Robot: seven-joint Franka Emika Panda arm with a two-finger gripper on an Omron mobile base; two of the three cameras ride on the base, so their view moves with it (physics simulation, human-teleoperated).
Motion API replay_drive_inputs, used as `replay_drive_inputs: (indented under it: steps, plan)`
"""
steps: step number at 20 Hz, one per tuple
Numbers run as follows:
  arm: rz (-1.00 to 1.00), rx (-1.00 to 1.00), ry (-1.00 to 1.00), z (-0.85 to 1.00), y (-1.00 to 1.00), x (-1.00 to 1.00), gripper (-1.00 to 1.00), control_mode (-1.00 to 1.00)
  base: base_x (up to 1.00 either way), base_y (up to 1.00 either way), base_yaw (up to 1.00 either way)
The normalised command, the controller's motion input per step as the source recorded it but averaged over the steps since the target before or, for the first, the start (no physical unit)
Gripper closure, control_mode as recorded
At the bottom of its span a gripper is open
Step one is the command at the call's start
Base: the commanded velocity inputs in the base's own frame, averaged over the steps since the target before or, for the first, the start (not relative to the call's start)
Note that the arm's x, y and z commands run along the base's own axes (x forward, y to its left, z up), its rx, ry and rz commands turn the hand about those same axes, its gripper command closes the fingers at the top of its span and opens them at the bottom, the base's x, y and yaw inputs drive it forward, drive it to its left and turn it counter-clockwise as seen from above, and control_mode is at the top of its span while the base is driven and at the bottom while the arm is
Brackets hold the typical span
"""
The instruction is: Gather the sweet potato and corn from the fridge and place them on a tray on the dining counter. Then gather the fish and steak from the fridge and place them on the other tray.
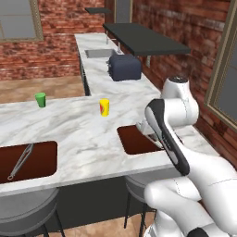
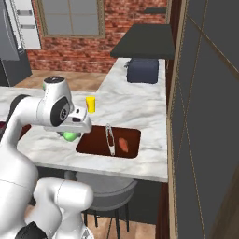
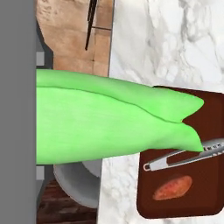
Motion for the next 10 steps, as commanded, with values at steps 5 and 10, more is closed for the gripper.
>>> replay_drive_inputs:
  steps: [5, 10]
  plan:
    - [0.0, -0.05, 0.0, -0.68, 0.01, 0.61, 1.0, -1.0, 0.0, 0.0, 0.0]
    - [0.0, -0.03, 0.0, -0.63, 0.0, 0.76, 1.0, -1.0, 0.0, 0.0, 0.0]
